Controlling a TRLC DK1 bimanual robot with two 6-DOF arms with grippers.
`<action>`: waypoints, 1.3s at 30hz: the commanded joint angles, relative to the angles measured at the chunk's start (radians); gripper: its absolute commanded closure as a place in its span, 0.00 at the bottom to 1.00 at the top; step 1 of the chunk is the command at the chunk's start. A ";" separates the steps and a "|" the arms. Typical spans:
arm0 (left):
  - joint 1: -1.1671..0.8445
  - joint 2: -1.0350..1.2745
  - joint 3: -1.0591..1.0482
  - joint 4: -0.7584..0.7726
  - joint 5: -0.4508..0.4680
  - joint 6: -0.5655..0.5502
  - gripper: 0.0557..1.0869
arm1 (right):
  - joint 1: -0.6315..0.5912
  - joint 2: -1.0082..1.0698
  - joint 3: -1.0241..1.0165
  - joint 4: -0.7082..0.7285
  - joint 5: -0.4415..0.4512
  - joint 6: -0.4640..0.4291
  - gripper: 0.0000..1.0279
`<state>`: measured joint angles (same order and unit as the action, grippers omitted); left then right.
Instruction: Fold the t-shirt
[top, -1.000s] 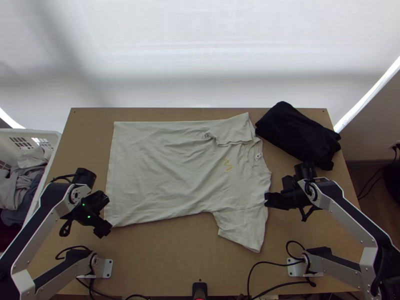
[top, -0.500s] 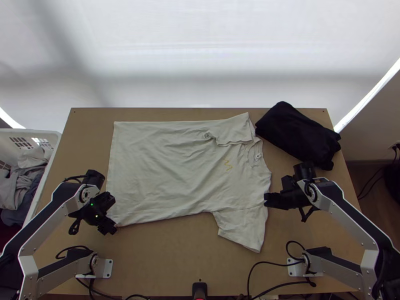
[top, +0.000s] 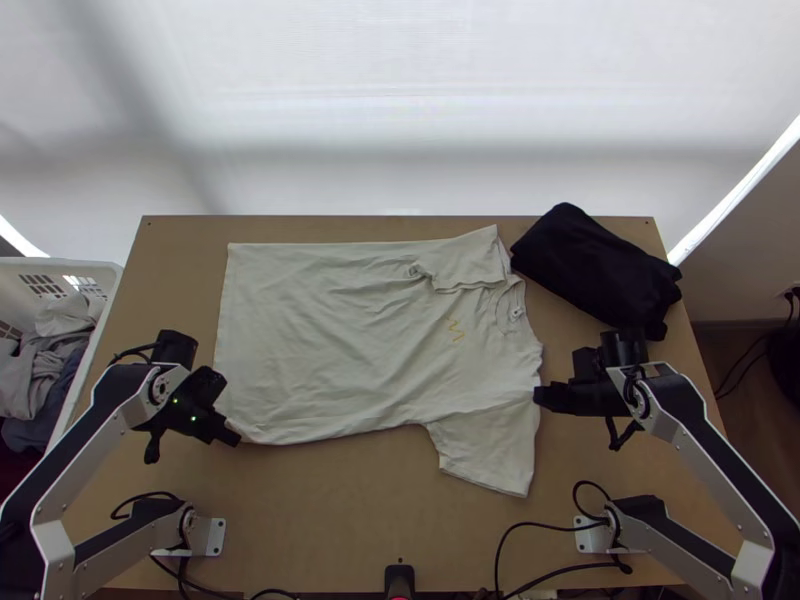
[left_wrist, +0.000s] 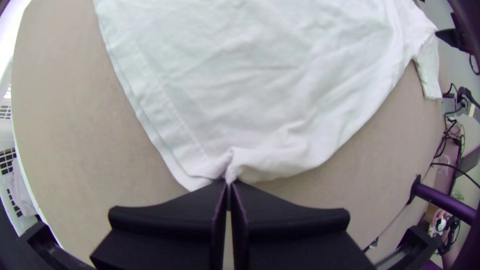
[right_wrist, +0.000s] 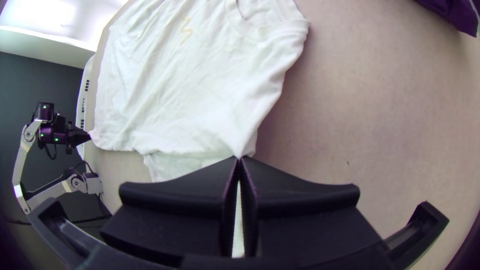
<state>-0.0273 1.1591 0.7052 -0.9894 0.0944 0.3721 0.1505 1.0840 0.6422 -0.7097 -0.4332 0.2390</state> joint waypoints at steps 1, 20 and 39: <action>-0.022 -0.065 0.022 0.005 0.025 -0.116 0.96 | 0.008 -0.029 0.024 0.004 0.028 0.019 0.97; -0.005 -0.312 0.148 0.143 0.038 -0.475 0.96 | 0.040 -0.144 0.100 0.059 0.191 0.068 0.97; 0.230 -0.196 0.465 0.360 0.007 -0.535 0.96 | 0.014 0.040 0.562 0.173 0.318 0.026 0.97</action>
<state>0.1772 0.9249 1.0924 -0.6632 0.1123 -0.1429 0.1841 1.0748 1.1172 -0.5594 -0.1410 0.2783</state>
